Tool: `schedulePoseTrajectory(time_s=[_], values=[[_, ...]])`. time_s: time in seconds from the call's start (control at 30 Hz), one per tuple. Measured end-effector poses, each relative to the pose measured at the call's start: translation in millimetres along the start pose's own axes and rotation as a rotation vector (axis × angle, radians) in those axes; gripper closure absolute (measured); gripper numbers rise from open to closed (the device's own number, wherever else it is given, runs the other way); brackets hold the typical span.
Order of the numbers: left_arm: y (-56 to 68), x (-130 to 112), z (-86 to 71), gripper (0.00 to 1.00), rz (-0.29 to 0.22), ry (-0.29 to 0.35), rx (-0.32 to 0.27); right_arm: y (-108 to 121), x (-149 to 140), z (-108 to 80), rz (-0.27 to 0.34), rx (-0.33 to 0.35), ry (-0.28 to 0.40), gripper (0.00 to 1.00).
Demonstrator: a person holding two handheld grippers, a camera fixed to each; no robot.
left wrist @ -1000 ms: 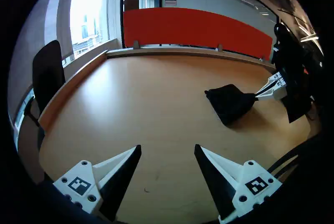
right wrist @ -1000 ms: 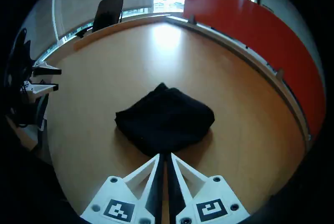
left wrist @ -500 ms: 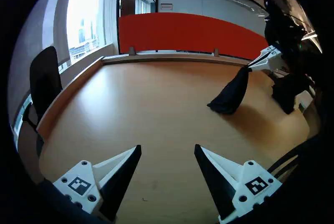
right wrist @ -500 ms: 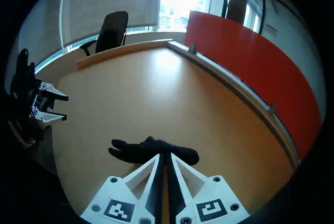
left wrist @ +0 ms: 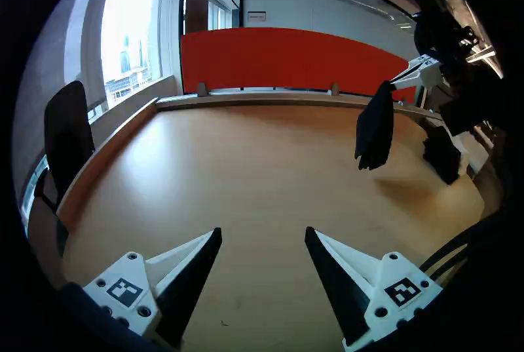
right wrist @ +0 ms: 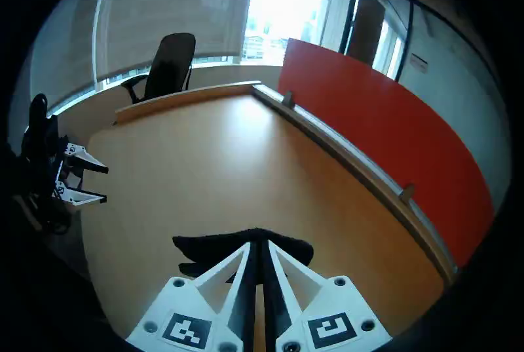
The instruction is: Fold towel
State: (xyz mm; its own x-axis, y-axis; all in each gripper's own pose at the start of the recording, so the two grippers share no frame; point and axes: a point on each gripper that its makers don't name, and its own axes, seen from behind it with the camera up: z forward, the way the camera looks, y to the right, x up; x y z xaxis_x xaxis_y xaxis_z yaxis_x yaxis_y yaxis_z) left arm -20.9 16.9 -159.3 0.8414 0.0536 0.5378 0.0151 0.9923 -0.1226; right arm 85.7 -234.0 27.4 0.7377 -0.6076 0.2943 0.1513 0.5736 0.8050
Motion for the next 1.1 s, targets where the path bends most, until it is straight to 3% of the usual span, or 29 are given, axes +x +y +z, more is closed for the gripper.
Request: schedulePoseTrajectory(time_s=[0.4,1.1], values=[[5.4,4,3.5,0.06,0.012,-0.001,-0.003,54,-9,-32.2,0.051,-0.056,-0.002,0.96],[8.2,10,8.9,0.06,0.016,-0.018,0.009,176,-76,-110.6,0.128,-0.204,-0.107,0.96]])
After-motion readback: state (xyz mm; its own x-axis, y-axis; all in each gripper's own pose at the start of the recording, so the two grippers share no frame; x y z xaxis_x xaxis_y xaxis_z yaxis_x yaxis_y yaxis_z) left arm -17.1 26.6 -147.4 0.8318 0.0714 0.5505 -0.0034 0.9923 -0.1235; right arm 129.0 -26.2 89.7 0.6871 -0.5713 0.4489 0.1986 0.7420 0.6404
